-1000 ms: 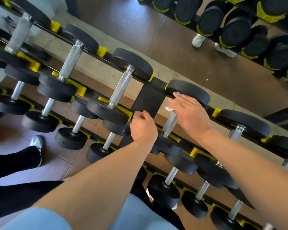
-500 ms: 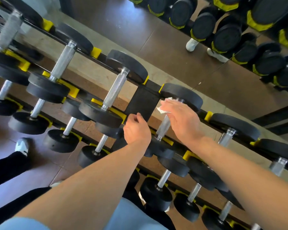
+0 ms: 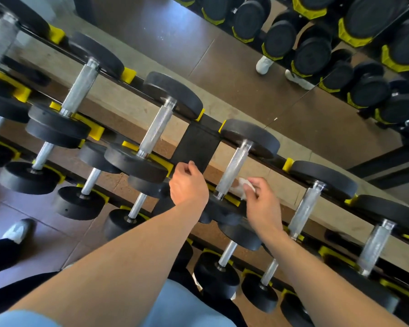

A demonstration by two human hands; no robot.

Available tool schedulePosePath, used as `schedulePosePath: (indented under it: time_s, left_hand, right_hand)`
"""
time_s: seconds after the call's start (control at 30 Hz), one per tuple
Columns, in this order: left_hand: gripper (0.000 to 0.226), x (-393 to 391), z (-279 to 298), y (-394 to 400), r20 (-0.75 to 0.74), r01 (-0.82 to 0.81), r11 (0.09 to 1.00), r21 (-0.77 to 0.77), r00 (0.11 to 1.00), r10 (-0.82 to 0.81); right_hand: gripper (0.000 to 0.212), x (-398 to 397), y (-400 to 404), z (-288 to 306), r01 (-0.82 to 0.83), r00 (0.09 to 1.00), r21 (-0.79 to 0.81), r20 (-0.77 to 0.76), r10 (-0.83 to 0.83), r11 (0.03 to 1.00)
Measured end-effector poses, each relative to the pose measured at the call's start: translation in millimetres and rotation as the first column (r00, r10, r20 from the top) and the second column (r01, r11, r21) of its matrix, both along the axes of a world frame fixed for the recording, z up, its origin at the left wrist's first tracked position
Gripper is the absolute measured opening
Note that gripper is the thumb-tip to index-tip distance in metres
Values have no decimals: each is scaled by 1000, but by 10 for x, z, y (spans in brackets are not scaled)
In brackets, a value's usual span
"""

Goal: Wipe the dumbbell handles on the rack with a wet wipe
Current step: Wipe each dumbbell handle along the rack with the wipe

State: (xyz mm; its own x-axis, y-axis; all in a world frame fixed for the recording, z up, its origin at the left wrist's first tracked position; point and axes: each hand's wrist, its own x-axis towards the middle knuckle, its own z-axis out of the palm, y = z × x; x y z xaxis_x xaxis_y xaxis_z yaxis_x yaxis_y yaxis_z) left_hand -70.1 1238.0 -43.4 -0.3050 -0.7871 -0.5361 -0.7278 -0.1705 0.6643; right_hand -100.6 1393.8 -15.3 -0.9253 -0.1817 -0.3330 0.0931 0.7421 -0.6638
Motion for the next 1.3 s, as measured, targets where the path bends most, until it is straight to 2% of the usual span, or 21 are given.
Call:
schedulePosePath:
  time_s: [0.07,0.1,0.13,0.2,0.27,0.3,0.4,0.5,0.57,0.63,0.67,0.73,0.8,0.87,0.93,1.07,1.2,1.3]
  left_hand:
    - [25,-2,5,-1,-4,0,1000,-2,1000,0]
    - [25,3,10,-1,-4,4,1000,-5,1000,-4]
    - [25,8,11,-3,-6,10,1000,-8,1000,-10]
    - [25,20,10,-10,-14,24,1000,-9,1000,-24]
    - [25,19,15,-17,-19,27,1000,-15,999,-27]
    - [25,18,16,-17,-18,25,1000,-18,1000,-26]
    - [25,11,27,-11,-7,22,1000,-20,1000,-22]
    - [24,19,24,-20,-2,40,999,-20,999,-40]
    - [24,17,41,-24,-4,51,999,-13,999,-51]
    - [24,20,52,-25,-8,46,999,-6,999,-46]
    - [25,22,53,-25,-12,43,999,2,999,-43]
    - [25,31,47,-28,-26,44,999,14,999,-43]
    - [24,37,53,-33,-31,45,999,9,999,-45]
    - [25,32,58,-29,-30,45,999,1,999,-45]
    - [24,30,55,-17,-33,32,999,1,999,-32]
    - [22,34,1,-27,-51,68,997,-24,996,-69]
    - [27,16,-4,-26,-54,232,964,-129,969,-240]
    - [44,19,-42,-91,-10,511,848,-142,856,-517]
  right_hand:
    - [19,-48,-99,198,-38,993,-82,-119,29,996]
    - [24,-108,-162,273,-116,974,-91,-207,95,989]
    - [27,-187,-221,295,-220,935,-51,-296,196,974]
    - [27,-401,-323,210,-414,797,165,-409,444,895]
    - [23,-564,-389,46,-513,672,422,-344,656,747]
    - [20,-591,-402,-10,-544,641,492,-279,714,680]
    - [17,-497,-347,-24,-632,575,519,-185,797,576]
    - [20,-286,-249,72,-735,529,447,-94,843,510]
    - [17,-185,-203,170,-769,599,286,10,801,572]
    - [16,-169,-162,275,-692,721,106,88,687,714]
    - [15,-178,-149,336,-617,787,61,71,613,784]
    - [13,-246,-118,435,-435,898,31,-54,436,900]
    - [14,-352,-103,480,-260,951,3,-171,257,966]
    - [17,-445,-129,448,-213,950,20,-231,212,977]
    - [20,-495,-202,374,-279,918,96,-266,295,955]
    - [24,-557,-422,236,-446,792,180,-378,480,877]
    - [25,-569,-448,280,-333,901,79,-267,342,940]
    - [23,-423,-258,247,-272,941,37,-197,274,961]
